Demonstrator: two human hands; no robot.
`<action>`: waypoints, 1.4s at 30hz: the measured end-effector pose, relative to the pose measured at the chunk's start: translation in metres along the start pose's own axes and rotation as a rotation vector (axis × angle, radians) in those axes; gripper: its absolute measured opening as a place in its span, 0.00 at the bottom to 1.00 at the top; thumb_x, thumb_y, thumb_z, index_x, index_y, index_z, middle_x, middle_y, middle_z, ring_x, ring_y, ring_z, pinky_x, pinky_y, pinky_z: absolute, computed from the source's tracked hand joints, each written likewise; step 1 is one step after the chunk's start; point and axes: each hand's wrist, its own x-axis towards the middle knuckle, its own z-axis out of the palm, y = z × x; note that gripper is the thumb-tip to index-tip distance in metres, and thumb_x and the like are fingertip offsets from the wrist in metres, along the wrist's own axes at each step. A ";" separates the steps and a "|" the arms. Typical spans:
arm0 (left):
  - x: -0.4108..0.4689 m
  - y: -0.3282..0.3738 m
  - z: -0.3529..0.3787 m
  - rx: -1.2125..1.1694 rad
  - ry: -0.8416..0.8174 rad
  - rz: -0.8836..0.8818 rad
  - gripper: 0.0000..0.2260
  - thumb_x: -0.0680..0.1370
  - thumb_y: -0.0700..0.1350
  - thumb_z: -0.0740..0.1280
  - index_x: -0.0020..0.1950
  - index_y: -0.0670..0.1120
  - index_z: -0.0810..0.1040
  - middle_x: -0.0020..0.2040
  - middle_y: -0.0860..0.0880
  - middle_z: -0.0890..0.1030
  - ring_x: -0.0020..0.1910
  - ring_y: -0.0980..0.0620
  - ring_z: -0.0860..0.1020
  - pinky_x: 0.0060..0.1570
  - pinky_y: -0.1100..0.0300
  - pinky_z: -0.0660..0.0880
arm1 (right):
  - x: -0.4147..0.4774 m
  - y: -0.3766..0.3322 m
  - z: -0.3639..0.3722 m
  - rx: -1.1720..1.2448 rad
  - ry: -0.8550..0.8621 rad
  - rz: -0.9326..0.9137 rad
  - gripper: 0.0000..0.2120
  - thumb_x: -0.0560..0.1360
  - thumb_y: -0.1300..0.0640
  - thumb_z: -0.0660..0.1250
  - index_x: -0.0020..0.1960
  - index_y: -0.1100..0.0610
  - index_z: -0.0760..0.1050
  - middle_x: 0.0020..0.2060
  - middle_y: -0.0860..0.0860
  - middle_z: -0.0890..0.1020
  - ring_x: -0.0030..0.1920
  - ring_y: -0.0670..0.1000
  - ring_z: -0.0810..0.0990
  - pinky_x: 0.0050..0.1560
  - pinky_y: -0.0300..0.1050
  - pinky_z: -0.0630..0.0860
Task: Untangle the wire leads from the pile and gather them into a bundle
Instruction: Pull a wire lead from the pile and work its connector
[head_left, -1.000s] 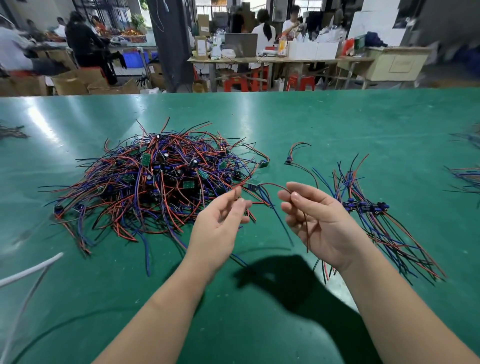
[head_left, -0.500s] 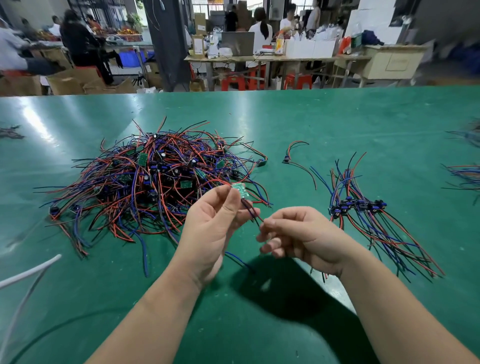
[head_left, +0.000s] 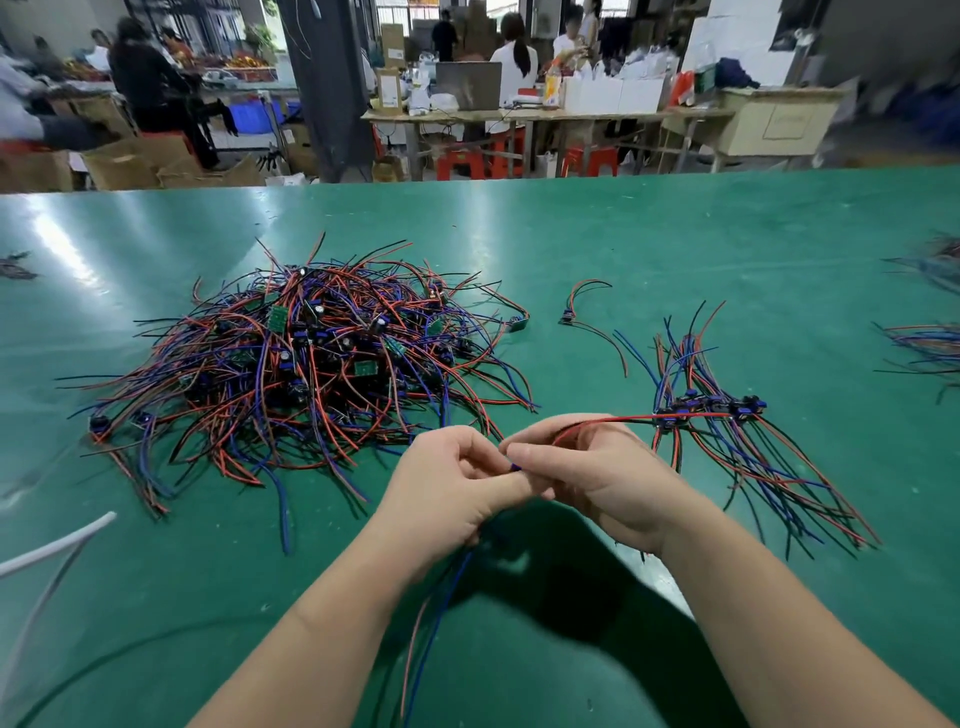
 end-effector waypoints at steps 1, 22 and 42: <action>0.000 0.000 0.000 0.012 -0.006 -0.002 0.17 0.62 0.48 0.80 0.37 0.44 0.74 0.24 0.50 0.76 0.17 0.57 0.65 0.19 0.68 0.61 | 0.001 0.001 -0.001 0.006 0.038 0.007 0.07 0.59 0.55 0.74 0.34 0.58 0.82 0.32 0.55 0.81 0.32 0.48 0.77 0.33 0.37 0.73; -0.005 0.006 0.003 -0.041 -0.413 -0.085 0.08 0.71 0.42 0.74 0.32 0.46 0.80 0.32 0.48 0.82 0.22 0.56 0.70 0.24 0.66 0.70 | 0.011 -0.012 -0.051 0.317 0.542 -0.065 0.05 0.75 0.63 0.67 0.41 0.62 0.78 0.27 0.51 0.82 0.25 0.43 0.75 0.26 0.32 0.73; 0.001 0.009 -0.004 -0.572 -0.223 -0.057 0.09 0.61 0.47 0.77 0.36 0.50 0.79 0.45 0.44 0.84 0.29 0.55 0.80 0.27 0.64 0.76 | 0.004 0.001 -0.029 0.046 0.002 0.022 0.12 0.61 0.59 0.77 0.44 0.55 0.82 0.33 0.55 0.80 0.28 0.46 0.77 0.29 0.36 0.75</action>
